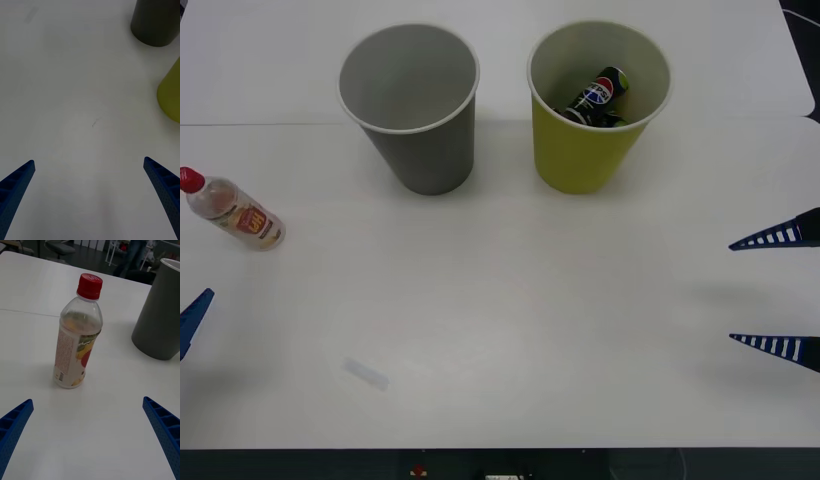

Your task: Put the can into the green bin and the plastic bottle into the gray bin

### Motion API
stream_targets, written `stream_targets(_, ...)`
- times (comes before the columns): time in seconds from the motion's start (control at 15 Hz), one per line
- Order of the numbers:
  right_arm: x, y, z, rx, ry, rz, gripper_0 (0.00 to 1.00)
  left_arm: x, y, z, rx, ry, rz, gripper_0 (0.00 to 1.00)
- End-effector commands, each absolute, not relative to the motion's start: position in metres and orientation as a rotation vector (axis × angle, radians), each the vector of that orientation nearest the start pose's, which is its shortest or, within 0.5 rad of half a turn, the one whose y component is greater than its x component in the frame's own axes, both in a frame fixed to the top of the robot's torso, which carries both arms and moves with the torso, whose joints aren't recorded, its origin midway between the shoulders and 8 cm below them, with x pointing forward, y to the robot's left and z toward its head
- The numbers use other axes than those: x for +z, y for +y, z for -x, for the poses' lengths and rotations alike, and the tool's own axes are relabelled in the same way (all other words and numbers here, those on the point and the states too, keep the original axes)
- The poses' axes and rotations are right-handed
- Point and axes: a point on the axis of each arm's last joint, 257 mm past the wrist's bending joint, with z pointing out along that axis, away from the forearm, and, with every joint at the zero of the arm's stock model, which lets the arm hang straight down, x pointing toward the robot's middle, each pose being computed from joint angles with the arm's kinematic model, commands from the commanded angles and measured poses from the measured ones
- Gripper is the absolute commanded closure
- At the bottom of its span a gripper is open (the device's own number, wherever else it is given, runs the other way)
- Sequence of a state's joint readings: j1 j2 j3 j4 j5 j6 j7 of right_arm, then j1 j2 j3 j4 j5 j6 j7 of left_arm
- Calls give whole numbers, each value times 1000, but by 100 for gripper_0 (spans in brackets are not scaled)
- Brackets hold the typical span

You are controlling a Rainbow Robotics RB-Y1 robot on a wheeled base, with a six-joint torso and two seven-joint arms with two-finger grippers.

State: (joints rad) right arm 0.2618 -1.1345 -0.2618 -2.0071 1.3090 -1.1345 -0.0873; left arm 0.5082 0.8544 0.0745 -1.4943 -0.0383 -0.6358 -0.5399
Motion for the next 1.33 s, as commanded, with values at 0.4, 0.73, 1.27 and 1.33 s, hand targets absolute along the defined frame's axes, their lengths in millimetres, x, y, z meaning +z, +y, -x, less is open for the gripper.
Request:
stream_targets(0.4, -167, -286, -341, 209, 1596, 1634, 0, -246, 474, -391, -292, 1561, -84, 0)
stream_targets(0.73, -167, -286, -341, 209, 1596, 1634, 0, -254, 474, -419, -216, 1520, -103, 0)
stream_targets(1.27, -167, -286, -341, 209, 1596, 1634, 0, -259, 465, -463, -148, 1501, -108, 0)
stream_targets(1.33, -167, -286, -341, 209, 1596, 1634, 0, -259, 462, -468, -148, 1504, -110, 0)
